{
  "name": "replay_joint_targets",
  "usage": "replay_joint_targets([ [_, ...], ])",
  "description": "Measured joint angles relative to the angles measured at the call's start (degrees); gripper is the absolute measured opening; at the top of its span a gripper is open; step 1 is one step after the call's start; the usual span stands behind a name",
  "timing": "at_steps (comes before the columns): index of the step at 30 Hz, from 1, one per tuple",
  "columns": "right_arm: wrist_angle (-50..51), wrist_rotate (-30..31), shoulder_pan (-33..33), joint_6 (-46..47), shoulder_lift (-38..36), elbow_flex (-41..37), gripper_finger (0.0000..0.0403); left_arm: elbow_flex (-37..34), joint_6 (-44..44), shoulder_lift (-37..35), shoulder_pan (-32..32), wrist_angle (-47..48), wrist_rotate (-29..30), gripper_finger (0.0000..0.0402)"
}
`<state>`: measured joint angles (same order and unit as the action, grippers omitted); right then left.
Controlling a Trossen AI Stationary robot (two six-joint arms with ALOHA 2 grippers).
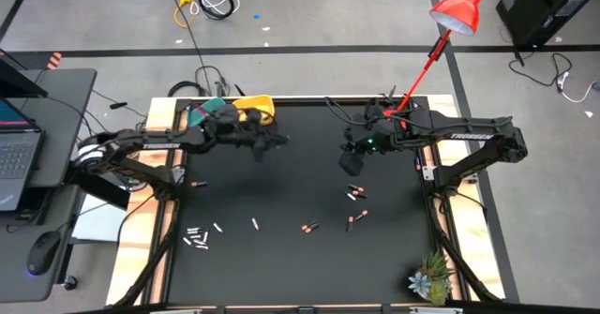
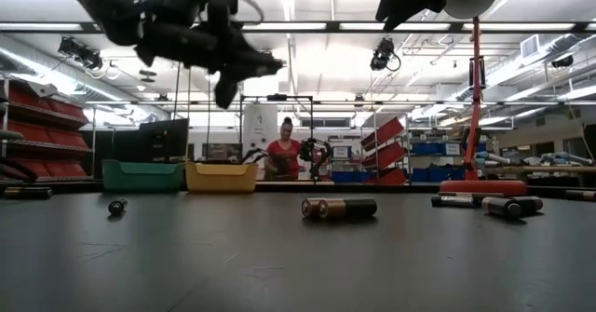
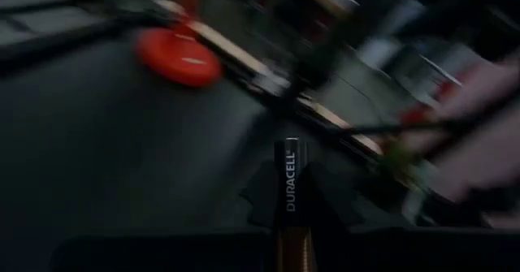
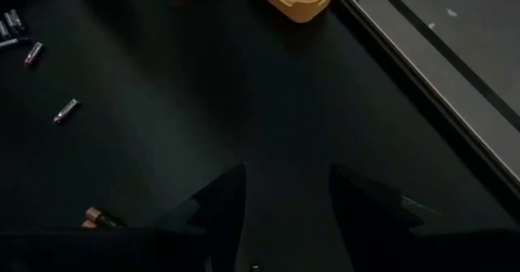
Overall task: Sort batteries
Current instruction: Put the black battery into the yellow bin
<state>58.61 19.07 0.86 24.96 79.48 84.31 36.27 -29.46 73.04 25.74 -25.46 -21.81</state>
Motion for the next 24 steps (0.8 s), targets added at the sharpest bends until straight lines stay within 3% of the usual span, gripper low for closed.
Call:
replay_joint_targets([
  [12, -1.0, 0.0, -1.6, 3.7, 0.0, -3.4, 0.0187, -0.3, -2.3, -2.4, 14.1, 5.6, 5.8, 0.0039],
  [18, -3.7, -0.9, -2.9, 7.7, -0.7, -8.5, 0.0185, 2.1, -2.2, -2.4, 15.5, 9.9, 5.9, 0.0039],
  [24, -13.2, -3.5, -0.6, 10.3, -2.1, -15.0, 0.0163, 5.5, 3.9, -2.4, 16.0, 22.1, 8.6, 0.0039],
])
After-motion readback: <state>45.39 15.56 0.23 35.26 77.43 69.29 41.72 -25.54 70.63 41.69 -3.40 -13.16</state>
